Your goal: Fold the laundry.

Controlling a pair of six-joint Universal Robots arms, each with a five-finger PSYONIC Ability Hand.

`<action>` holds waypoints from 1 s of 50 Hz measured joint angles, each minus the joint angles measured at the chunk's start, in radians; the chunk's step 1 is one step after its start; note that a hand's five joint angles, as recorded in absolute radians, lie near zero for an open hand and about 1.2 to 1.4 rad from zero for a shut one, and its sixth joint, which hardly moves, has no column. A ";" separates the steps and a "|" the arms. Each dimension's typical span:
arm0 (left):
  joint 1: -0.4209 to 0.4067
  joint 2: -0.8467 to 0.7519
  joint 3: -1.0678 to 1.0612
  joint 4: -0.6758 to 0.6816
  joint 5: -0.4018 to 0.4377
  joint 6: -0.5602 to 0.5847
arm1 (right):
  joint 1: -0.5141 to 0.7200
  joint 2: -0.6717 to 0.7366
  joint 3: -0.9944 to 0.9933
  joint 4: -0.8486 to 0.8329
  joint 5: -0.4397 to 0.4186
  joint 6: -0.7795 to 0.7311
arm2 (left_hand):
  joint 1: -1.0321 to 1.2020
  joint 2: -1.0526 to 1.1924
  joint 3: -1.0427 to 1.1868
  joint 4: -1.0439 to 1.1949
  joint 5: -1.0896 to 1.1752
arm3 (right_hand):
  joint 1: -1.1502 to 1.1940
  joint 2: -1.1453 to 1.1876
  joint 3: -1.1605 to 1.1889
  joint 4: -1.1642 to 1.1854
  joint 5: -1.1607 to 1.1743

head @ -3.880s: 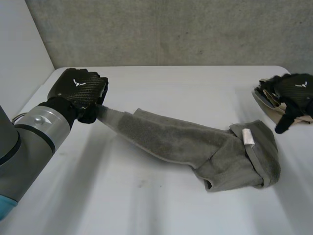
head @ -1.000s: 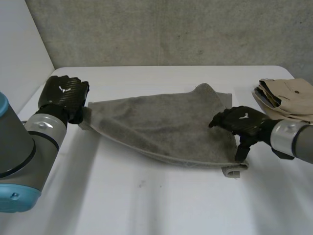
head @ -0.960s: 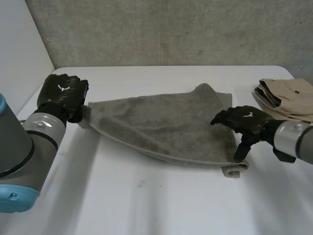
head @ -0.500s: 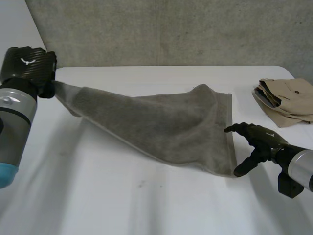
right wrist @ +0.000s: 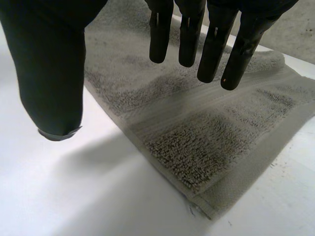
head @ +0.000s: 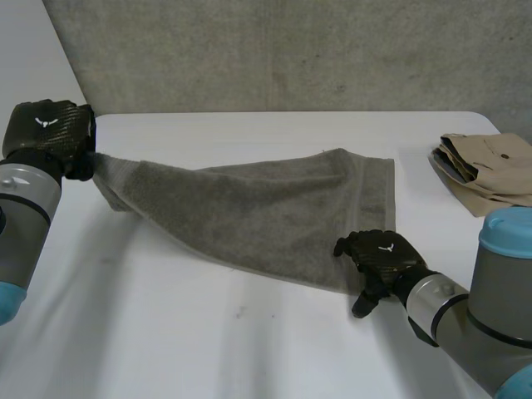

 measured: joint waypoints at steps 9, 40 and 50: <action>-0.001 0.000 -0.008 0.000 0.003 0.001 | 0.000 0.033 -0.006 -0.026 0.049 -0.090 | 0.000 0.000 0.000 0.000 0.000 | 0.072 0.095 0.089 0.089 0.084; 0.008 -0.002 -0.007 0.001 0.006 0.002 | -0.013 0.097 -0.017 -0.074 0.072 -0.159 | 0.000 0.000 0.000 0.000 0.000 | 0.181 0.220 0.213 0.215 0.203; 0.008 -0.002 -0.007 0.002 0.006 0.001 | -0.020 0.121 -0.044 -0.080 0.073 -0.159 | 0.000 0.000 0.000 0.000 0.000 | 0.198 0.236 0.233 0.233 0.223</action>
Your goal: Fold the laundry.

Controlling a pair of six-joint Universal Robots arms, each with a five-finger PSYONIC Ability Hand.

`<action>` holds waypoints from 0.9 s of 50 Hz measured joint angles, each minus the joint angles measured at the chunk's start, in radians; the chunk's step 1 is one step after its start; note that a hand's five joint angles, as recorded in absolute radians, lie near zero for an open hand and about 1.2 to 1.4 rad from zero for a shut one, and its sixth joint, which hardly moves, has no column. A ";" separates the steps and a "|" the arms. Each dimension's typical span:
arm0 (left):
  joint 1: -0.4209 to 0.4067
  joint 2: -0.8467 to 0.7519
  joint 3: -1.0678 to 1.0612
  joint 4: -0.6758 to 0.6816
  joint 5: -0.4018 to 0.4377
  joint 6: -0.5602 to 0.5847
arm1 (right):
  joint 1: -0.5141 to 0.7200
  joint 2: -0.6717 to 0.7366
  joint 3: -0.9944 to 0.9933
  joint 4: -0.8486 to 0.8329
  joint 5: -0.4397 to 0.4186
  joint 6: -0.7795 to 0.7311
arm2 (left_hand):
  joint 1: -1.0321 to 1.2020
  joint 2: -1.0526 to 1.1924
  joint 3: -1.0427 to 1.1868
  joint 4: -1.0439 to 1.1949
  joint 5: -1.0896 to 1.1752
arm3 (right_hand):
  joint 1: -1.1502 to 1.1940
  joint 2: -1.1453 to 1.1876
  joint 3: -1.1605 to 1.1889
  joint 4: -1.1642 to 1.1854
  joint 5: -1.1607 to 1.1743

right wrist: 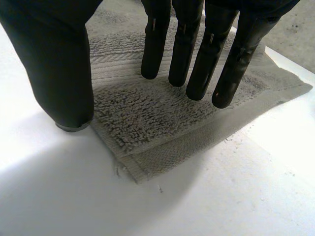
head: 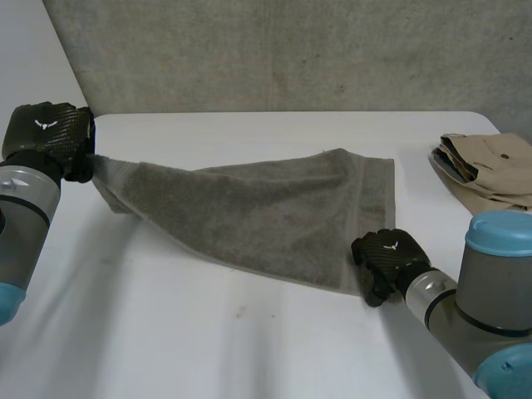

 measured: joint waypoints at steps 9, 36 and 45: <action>-0.001 0.000 -0.001 0.000 0.000 -0.001 | -0.013 0.028 -0.031 0.001 0.000 -0.001 | 0.000 0.000 0.000 0.000 0.000 | 0.000 0.000 0.002 0.002 0.000; -0.002 0.000 -0.006 0.000 0.006 -0.001 | -0.018 0.109 -0.149 0.007 0.003 -0.038 | 0.000 0.000 0.000 0.000 0.000 | 0.014 0.032 0.026 0.027 0.000; -0.004 0.000 -0.006 0.000 0.006 -0.001 | -0.019 0.142 -0.203 0.012 0.003 -0.037 | 0.000 0.000 0.000 0.000 0.000 | 0.029 0.041 0.034 0.034 0.000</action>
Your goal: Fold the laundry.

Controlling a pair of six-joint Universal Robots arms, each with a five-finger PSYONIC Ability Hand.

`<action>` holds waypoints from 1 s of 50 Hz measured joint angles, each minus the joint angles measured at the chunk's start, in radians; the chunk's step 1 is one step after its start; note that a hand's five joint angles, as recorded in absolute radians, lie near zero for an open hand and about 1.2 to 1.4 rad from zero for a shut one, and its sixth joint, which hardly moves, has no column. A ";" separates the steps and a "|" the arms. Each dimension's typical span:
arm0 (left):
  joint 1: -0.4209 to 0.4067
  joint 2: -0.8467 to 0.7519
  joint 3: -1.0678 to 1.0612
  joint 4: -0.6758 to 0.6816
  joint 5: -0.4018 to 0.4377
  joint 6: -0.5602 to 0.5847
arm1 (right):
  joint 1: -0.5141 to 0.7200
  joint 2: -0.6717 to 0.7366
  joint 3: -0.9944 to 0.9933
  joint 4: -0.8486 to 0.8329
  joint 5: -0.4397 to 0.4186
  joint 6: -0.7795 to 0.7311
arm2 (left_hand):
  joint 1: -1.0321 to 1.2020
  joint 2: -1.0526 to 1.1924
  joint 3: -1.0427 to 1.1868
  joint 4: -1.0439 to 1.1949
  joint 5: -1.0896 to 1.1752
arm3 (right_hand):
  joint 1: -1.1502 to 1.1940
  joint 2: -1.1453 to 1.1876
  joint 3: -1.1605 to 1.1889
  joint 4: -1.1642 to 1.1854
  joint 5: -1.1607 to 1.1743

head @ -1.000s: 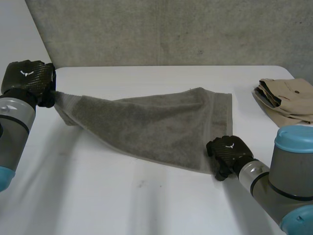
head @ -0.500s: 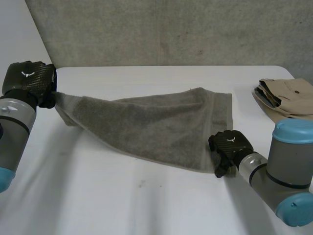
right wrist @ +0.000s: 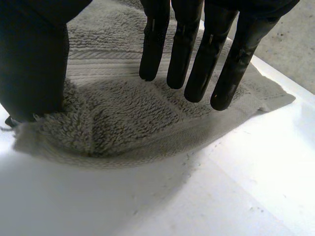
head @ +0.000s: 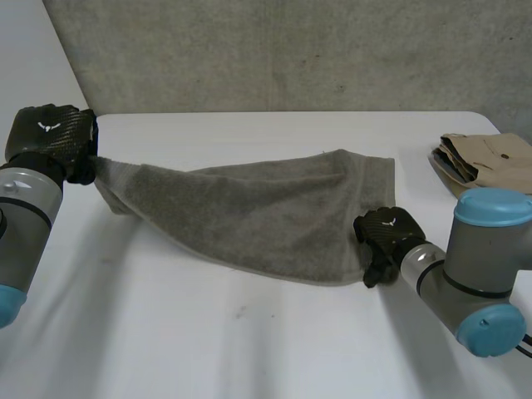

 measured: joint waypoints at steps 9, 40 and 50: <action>0.000 0.000 -0.001 0.000 0.000 0.000 | -0.005 0.044 -0.069 0.005 0.006 0.000 | 0.000 0.000 0.000 0.000 0.000 | 0.028 0.030 0.029 0.029 0.000; -0.006 0.000 -0.014 0.001 0.000 0.000 | -0.078 0.168 -0.332 0.253 -0.033 -0.002 | 0.000 0.000 0.000 0.000 0.000 | 0.166 0.119 0.119 0.123 0.182; -0.008 0.000 -0.014 0.001 0.000 -0.001 | -0.077 0.135 -0.298 0.240 -0.044 -0.002 | 0.000 0.000 0.000 0.000 0.000 | 0.226 0.256 0.252 0.254 0.294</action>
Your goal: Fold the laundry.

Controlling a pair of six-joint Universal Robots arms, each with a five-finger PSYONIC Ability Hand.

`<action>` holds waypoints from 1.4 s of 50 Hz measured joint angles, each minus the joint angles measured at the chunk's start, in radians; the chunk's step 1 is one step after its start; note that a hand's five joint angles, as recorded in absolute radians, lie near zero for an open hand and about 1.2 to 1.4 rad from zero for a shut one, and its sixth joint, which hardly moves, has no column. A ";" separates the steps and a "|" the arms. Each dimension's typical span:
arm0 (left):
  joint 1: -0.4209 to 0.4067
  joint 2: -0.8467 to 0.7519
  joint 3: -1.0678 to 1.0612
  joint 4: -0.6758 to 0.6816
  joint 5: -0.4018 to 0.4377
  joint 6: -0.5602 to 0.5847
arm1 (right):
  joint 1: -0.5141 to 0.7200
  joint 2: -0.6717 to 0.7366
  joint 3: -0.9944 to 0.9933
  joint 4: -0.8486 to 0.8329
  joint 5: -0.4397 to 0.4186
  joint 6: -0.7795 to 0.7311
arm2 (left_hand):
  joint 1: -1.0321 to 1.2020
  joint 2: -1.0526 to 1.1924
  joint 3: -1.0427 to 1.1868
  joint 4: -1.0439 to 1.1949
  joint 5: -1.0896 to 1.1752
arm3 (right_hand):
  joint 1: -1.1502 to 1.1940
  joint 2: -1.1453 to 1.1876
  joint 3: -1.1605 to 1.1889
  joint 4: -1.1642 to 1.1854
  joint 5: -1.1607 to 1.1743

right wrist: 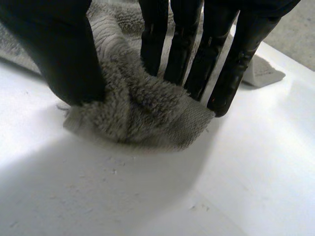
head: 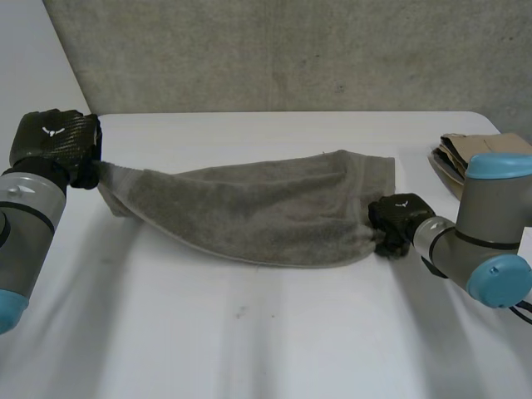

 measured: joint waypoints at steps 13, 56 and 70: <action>-0.003 0.004 -0.001 -0.002 -0.003 0.000 | -0.002 -0.119 -0.006 0.053 -0.047 -0.033 | 0.000 0.000 0.000 0.000 0.000 | 0.152 0.230 0.232 0.248 0.217; 0.034 -0.069 -0.133 -0.312 0.146 0.448 | -0.187 -0.407 0.295 0.403 -0.067 -0.509 | 0.000 0.000 0.000 0.000 0.000 | 0.152 0.230 0.232 0.248 0.219; -0.035 -0.401 0.435 0.022 -0.073 0.378 | -0.010 -0.219 -0.249 0.209 0.065 -0.399 | 0.000 0.001 0.001 0.000 0.000 | 0.152 0.230 0.232 0.253 0.228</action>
